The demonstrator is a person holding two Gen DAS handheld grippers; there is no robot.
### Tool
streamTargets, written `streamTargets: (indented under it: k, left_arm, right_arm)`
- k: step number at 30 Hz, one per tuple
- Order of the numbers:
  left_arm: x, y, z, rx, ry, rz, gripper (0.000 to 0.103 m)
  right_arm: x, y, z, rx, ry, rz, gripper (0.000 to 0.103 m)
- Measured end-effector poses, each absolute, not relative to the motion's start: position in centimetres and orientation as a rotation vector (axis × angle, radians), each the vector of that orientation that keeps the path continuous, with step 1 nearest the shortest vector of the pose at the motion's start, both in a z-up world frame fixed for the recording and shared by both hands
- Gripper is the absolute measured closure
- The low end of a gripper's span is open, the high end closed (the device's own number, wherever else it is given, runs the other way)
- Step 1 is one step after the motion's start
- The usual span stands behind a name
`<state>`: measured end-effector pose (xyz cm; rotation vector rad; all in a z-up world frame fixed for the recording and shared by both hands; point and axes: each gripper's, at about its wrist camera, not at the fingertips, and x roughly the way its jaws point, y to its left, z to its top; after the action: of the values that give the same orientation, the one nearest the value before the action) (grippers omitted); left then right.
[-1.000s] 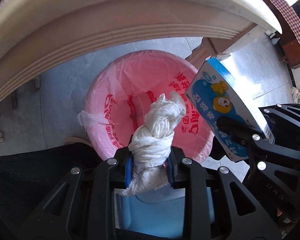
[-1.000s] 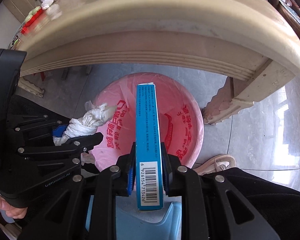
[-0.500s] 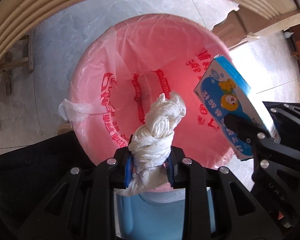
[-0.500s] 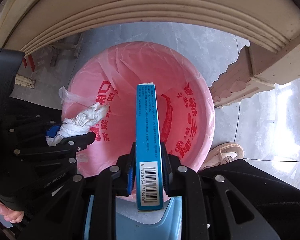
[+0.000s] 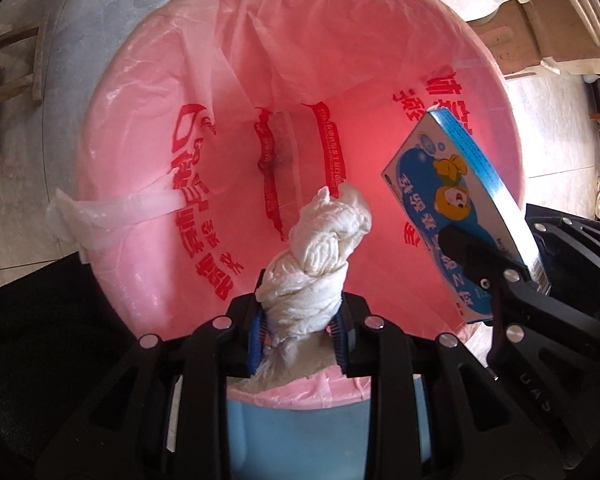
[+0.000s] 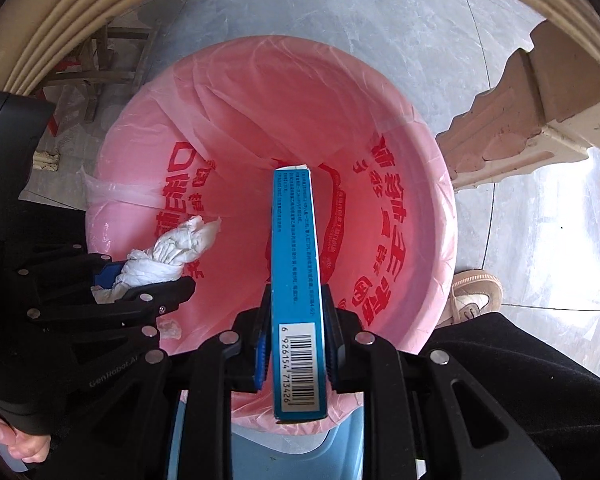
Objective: Collect trash
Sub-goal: 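Open the left tool over the bin while the right tool releases the blue box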
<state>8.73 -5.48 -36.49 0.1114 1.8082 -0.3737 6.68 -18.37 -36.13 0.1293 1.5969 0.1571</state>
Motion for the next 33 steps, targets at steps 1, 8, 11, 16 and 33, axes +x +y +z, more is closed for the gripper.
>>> streamTargets:
  k: [1,8,11,16,33]
  left_arm:
    - [8.9,-5.6,-36.6,0.117,1.81,-0.372,0.076]
    - [9.1,-5.2,-37.2,0.114,1.82,-0.334,0.074]
    - [9.3,-5.6,-37.6,0.137,1.811,-0.31,0.055]
    - [10.0,-4.5,-37.5,0.125,1.818,-0.263,0.041]
    - [10.0,-3.8,-35.6,0.181,1.731,-0.224,0.037]
  right_arm:
    - [6.7,-18.3,-36.3,0.123,1.598,0.156,0.081]
    - [7.0,-17.5,-37.0,0.113,1.598,0.173,0.081]
    - [7.0,-17.3,-37.0,0.107,1.587,0.181,0.079]
    - [7.3,-17.6,-36.4,0.095,1.555,0.146,0.064]
    - [7.1,-18.1,-34.8,0.094,1.523,0.116,0.054]
